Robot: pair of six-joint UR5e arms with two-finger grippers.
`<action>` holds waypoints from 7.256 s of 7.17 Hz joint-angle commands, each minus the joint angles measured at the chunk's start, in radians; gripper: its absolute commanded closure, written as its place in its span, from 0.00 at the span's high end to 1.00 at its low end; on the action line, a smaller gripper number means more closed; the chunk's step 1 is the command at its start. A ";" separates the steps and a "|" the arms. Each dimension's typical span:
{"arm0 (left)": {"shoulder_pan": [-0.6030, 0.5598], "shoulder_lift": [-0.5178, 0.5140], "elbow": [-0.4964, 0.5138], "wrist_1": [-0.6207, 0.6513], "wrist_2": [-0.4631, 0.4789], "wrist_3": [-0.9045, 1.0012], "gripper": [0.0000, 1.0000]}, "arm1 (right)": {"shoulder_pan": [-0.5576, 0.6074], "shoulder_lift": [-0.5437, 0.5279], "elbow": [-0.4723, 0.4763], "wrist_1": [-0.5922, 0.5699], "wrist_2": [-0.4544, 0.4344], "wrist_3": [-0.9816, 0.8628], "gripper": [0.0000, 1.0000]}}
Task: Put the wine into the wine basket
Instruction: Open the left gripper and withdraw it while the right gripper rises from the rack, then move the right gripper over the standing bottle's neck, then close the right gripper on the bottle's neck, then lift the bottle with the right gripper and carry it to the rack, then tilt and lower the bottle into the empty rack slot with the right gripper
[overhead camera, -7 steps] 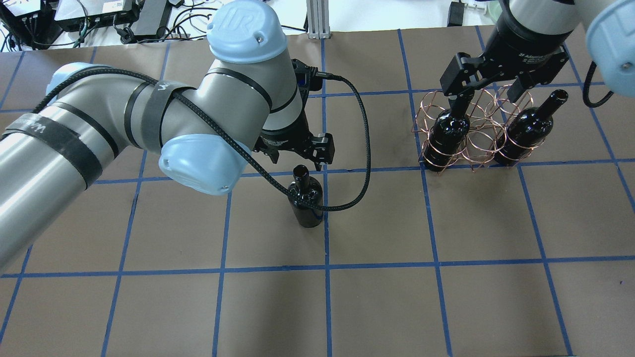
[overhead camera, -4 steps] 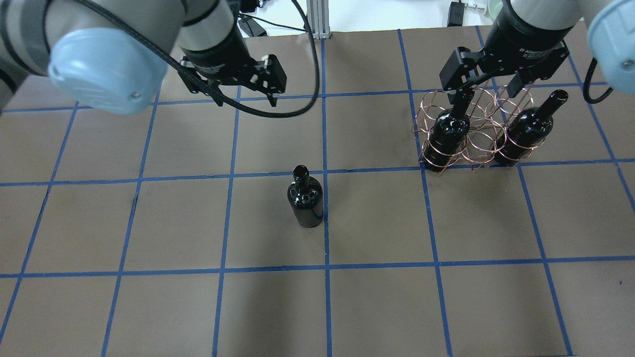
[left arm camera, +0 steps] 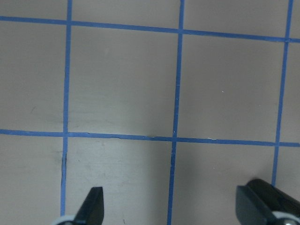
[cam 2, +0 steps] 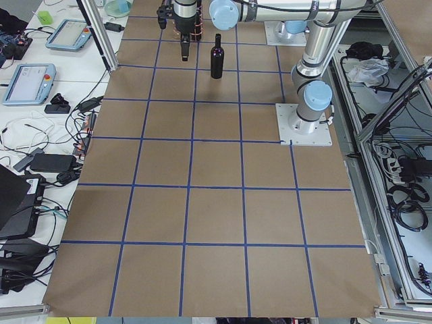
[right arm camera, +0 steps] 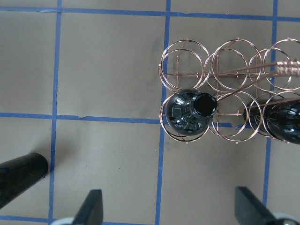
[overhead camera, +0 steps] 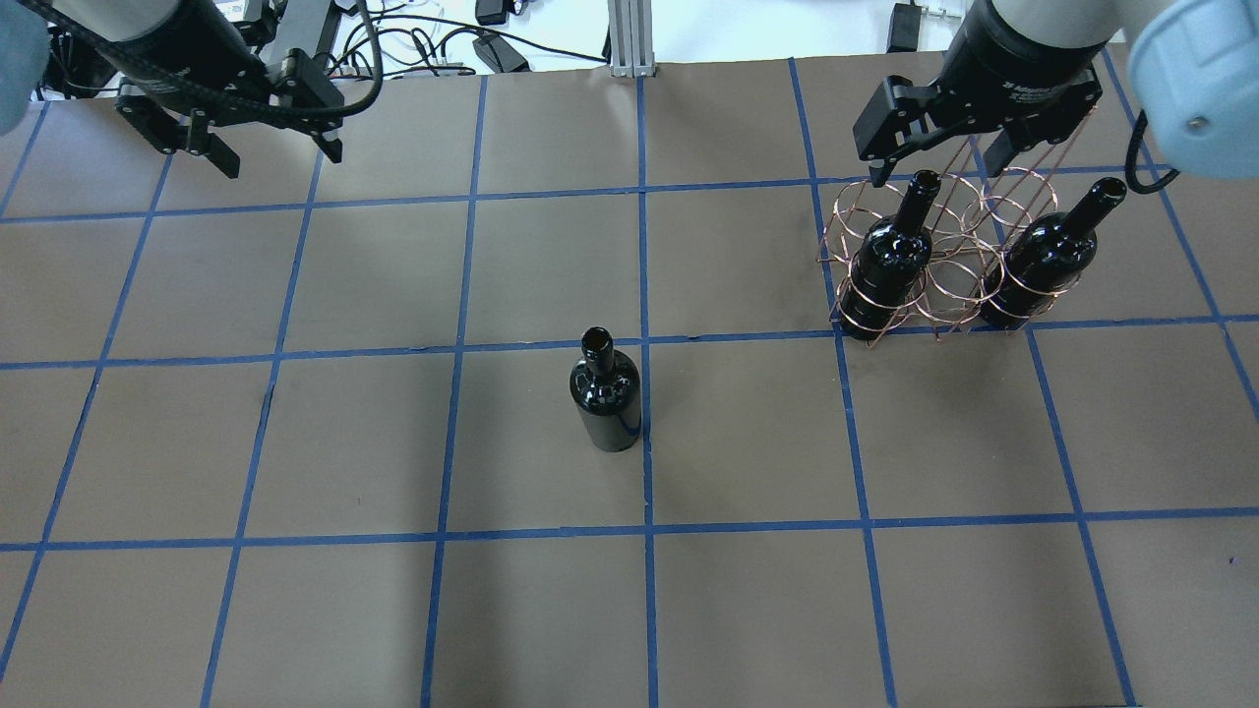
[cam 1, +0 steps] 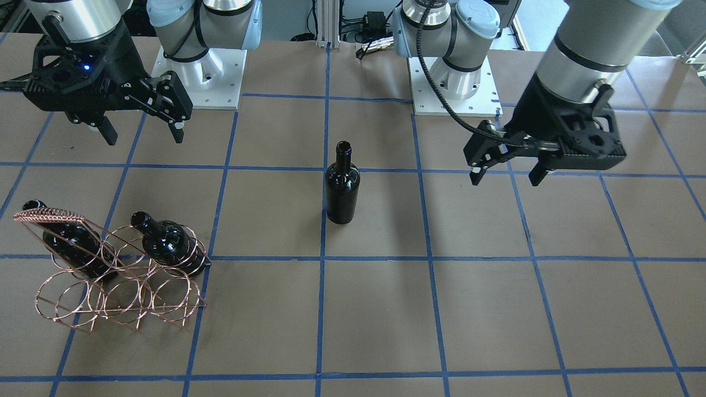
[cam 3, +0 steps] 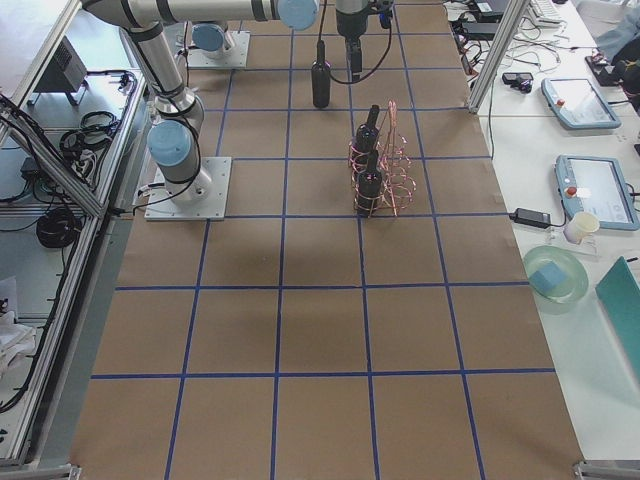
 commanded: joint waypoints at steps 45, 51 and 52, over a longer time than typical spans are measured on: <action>-0.049 0.102 -0.031 -0.110 0.041 0.019 1.00 | -0.227 0.140 -0.143 0.096 -0.042 -0.162 0.00; -0.052 0.093 -0.033 -0.119 0.069 0.016 1.00 | -0.224 0.181 -0.141 0.092 -0.045 -0.159 0.00; -0.050 0.090 -0.033 -0.118 0.070 0.014 1.00 | -0.224 0.188 -0.137 0.090 -0.047 -0.159 0.00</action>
